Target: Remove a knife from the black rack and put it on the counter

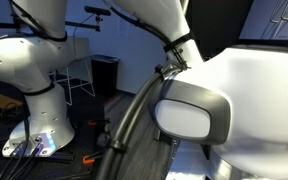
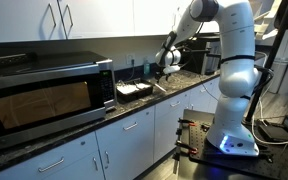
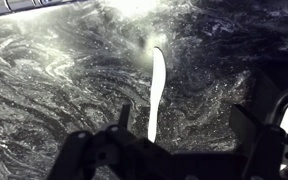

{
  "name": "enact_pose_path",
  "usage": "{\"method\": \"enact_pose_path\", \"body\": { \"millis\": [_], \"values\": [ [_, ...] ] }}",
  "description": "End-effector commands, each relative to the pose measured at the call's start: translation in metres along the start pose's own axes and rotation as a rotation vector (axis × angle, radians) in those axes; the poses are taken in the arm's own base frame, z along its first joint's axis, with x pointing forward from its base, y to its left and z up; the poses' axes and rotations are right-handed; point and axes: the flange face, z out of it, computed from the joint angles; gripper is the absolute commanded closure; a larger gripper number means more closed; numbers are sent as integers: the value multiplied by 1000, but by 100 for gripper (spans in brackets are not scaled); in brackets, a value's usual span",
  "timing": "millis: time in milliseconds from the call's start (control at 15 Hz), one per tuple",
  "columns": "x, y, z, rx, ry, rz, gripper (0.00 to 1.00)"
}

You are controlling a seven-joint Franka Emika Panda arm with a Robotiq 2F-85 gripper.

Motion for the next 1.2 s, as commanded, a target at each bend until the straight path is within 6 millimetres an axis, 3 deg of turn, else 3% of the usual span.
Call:
{"method": "enact_pose_path", "body": {
  "millis": [0, 667, 1133],
  "values": [
    [-10, -6, -23, 25, -28, 7, 0],
    [-12, -24, -52, 141, -163, 6, 0],
    [-13, -39, -60, 166, -210, -16, 0]
  ]
}}
